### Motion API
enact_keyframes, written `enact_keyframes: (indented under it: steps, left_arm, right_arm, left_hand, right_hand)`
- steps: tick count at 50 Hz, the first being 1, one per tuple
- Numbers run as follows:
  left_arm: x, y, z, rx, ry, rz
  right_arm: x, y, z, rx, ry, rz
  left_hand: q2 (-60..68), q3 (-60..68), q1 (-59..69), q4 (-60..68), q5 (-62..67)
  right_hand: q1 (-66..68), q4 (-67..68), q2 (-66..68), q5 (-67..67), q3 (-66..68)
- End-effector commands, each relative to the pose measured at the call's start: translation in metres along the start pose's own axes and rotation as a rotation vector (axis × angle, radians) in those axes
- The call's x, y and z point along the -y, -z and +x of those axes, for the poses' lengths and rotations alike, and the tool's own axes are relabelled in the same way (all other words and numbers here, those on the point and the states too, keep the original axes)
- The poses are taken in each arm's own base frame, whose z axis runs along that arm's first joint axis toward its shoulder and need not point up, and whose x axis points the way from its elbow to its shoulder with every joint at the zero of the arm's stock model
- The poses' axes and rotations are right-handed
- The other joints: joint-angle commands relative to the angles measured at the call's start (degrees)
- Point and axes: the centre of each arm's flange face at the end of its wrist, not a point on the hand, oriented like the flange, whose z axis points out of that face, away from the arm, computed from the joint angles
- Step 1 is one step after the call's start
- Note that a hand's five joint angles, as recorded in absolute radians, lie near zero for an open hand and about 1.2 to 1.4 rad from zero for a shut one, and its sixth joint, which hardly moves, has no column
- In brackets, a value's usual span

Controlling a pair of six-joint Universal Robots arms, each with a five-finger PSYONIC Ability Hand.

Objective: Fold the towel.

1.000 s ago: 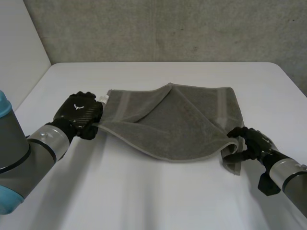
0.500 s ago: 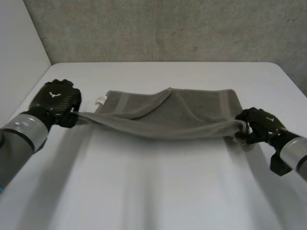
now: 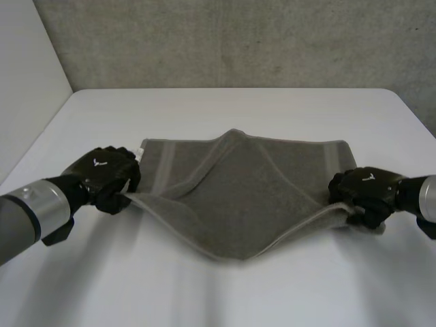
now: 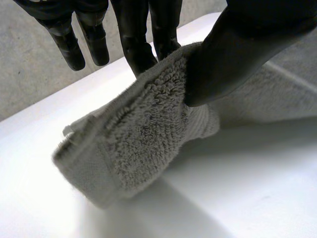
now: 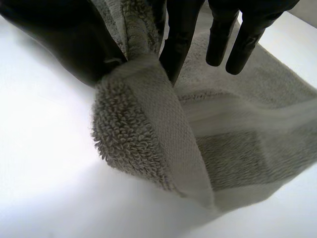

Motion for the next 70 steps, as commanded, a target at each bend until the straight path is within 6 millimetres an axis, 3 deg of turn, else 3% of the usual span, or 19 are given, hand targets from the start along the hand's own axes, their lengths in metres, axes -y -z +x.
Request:
enact_keyframes:
  steps: [1,5,7,8,10,11,12,13,15,19,25,27,30,32,38,39,44,54,70]
  left_arm:
    - [0.006,-0.031,-0.021,0.036,-0.159,0.012]
    - [0.026,-0.059,-0.039,0.112,-0.243,0.103]
    - [0.075,-0.079,-0.048,0.241,-0.337,0.333]
    - [0.075,-0.079,-0.048,0.242,-0.338,0.335]
    - [0.13,-0.08,-0.052,0.382,-0.422,0.631]
    - [0.131,-0.08,-0.052,0.383,-0.423,0.633]
    - [0.157,-0.071,-0.051,0.436,-0.46,0.793]
    - [0.157,-0.071,-0.051,0.437,-0.46,0.795]
    - [0.211,-0.025,-0.042,0.495,-0.457,1.097]
    - [0.229,0.005,-0.043,0.462,-0.391,1.204]
    - [0.201,-0.007,-0.067,0.394,-0.293,1.091]
    - [0.168,-0.024,-0.07,0.323,-0.293,0.96]
    - [0.15,-0.032,-0.067,0.27,-0.29,0.898]
    - [0.11,-0.05,-0.063,0.201,-0.263,0.77]
    - [0.039,-0.06,-0.069,0.208,-0.26,0.545]
    - [0.039,-0.06,-0.069,0.208,-0.26,0.544]
    - [-0.013,-0.062,-0.047,0.132,-0.289,0.337]
    - [-0.035,-0.049,-0.027,0.038,-0.265,0.148]
    - [-0.01,0.009,-0.026,0.063,-0.237,0.055]
  right_arm:
    - [0.029,-0.02,0.02,-0.047,0.264,0.036]
    - [0.063,-0.036,0.038,-0.179,0.448,0.139]
    - [0.118,-0.036,0.063,-0.425,0.653,0.327]
    - [0.118,-0.036,0.063,-0.427,0.654,0.328]
    - [0.181,-0.014,0.074,-0.692,0.821,0.585]
    - [0.181,-0.014,0.074,-0.693,0.821,0.587]
    - [0.209,0.005,0.07,-0.789,0.851,0.732]
    - [0.209,0.005,0.07,-0.79,0.851,0.733]
    - [0.243,0.05,0.057,-0.845,0.799,0.996]
    - [0.244,0.068,0.054,-0.779,0.686,1.117]
    - [0.208,0.049,0.055,-0.646,0.587,1.022]
    - [0.186,0.036,0.055,-0.565,0.551,0.942]
    - [0.173,0.029,0.055,-0.522,0.527,0.902]
    - [0.149,0.013,0.046,-0.413,0.483,0.838]
    - [0.086,-0.024,0.024,-0.209,0.403,0.692]
    - [0.086,-0.024,0.024,-0.208,0.403,0.691]
    - [0.038,-0.048,-0.007,-0.061,0.364,0.537]
    - [0.006,-0.035,-0.029,0.104,0.33,0.306]
    - [0.015,0.034,-0.027,0.187,0.111,0.126]
  left_hand:
    - [2.6,-2.4,5.0,-2.9,3.5]
    - [2.6,-2.4,5.0,-2.9,3.5]
    - [2.6,-2.4,5.0,-2.9,3.5]
    - [2.6,-2.4,5.0,-2.9,3.5]
    - [2.6,-2.4,5.0,-2.9,3.5]
    - [2.6,-2.4,5.0,-2.9,3.5]
    - [2.6,-2.4,5.0,-2.9,3.5]
    - [2.6,-2.4,5.0,-2.9,3.5]
    - [2.6,-2.4,5.0,-2.9,3.5]
    - [2.6,-2.4,5.0,-2.9,3.5]
    - [2.6,-2.4,5.0,-2.9,3.5]
    - [2.6,-2.4,5.0,-2.9,3.5]
    - [2.6,-2.4,5.0,-2.9,3.5]
    - [2.6,-2.4,5.0,-2.9,3.5]
    - [2.6,-2.4,5.0,-2.9,3.5]
    - [2.6,-2.4,5.0,-2.9,3.5]
    - [2.6,-2.4,5.0,-2.9,3.5]
    - [2.6,-2.4,5.0,-2.9,3.5]
    - [2.6,-2.4,5.0,-2.9,3.5]
  right_hand:
    - [8.0,-3.3,5.3,4.2,-1.9]
    - [8.0,-3.3,5.3,4.2,-1.9]
    - [8.0,-3.3,5.3,4.2,-1.9]
    - [8.0,-3.3,5.3,4.2,-1.9]
    - [8.0,-3.3,5.3,4.2,-1.9]
    - [8.0,-3.3,5.3,4.2,-1.9]
    - [8.0,-3.3,5.3,4.2,-1.9]
    - [8.0,-3.3,5.3,4.2,-1.9]
    - [8.0,-3.3,5.3,4.2,-1.9]
    - [8.0,-3.3,5.3,4.2,-1.9]
    - [8.0,-3.3,5.3,4.2,-1.9]
    - [8.0,-3.3,5.3,4.2,-1.9]
    - [8.0,-3.3,5.3,4.2,-1.9]
    - [8.0,-3.3,5.3,4.2,-1.9]
    - [8.0,-3.3,5.3,4.2,-1.9]
    - [8.0,-3.3,5.3,4.2,-1.9]
    - [8.0,-3.3,5.3,4.2,-1.9]
    - [8.0,-3.3,5.3,4.2,-1.9]
    - [8.0,-3.3,5.3,4.2,-1.9]
